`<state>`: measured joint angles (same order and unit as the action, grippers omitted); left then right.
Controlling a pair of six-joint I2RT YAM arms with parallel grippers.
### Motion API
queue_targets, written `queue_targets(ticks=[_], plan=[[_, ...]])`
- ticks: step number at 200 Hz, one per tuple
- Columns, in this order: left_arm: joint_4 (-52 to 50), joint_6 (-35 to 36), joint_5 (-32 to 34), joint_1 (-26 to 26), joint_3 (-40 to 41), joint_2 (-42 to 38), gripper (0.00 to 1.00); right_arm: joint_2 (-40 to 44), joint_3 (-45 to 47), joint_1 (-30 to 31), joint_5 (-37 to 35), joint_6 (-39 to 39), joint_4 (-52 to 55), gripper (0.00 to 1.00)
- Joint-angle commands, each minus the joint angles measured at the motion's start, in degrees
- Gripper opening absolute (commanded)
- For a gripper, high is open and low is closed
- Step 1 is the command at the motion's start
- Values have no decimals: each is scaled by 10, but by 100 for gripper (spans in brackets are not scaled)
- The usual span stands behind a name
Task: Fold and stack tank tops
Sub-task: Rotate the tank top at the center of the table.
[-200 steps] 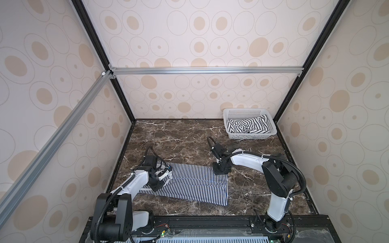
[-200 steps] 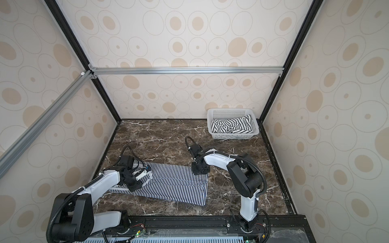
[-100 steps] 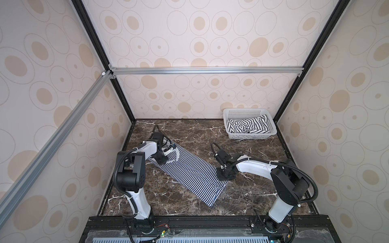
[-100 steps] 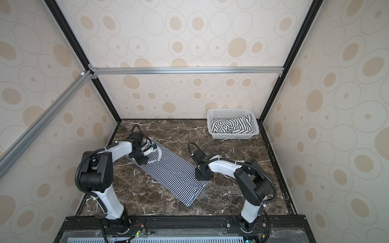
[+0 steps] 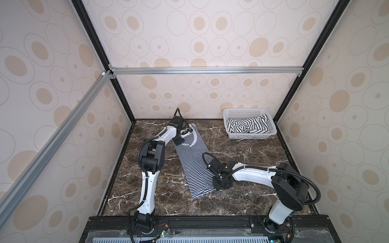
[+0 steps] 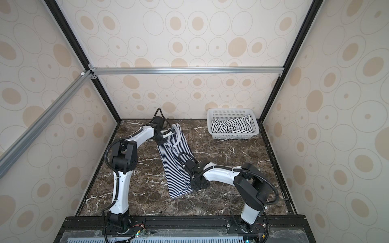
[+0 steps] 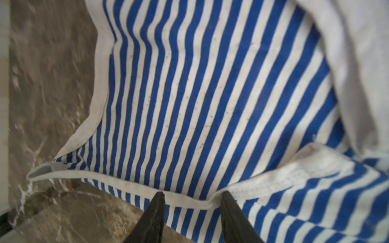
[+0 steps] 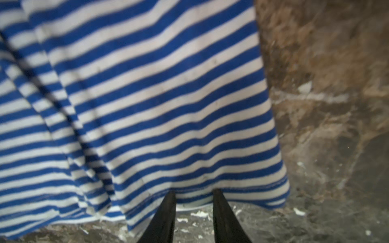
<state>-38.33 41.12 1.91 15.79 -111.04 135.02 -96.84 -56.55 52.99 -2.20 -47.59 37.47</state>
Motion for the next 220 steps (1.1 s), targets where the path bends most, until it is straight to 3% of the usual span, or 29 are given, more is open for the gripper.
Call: queue_targets(ticks=[1, 56, 85, 134, 180, 204, 220], plan=[[-60, -8, 5, 32, -19, 70, 44, 15, 12, 29, -12, -49, 43, 33], [-31, -13, 34, 62, -48, 82, 45, -39, -47, 122, 16, -75, 46, 33], [-17, -44, 3, 62, -25, 22, 45, -17, -71, 131, -19, -68, 73, 34], [14, -80, -50, 69, 92, -137, 51, 30, -93, 64, -47, -18, 95, 39], [58, -96, -52, 87, 248, -236, 51, 0, -108, -25, -27, 42, 50, 52], [83, -108, -62, 109, 333, -278, 52, -35, -110, -65, -8, 55, 24, 51], [99, -118, -69, 126, 382, -298, 52, -51, -105, -76, 0, 57, 5, 43]])
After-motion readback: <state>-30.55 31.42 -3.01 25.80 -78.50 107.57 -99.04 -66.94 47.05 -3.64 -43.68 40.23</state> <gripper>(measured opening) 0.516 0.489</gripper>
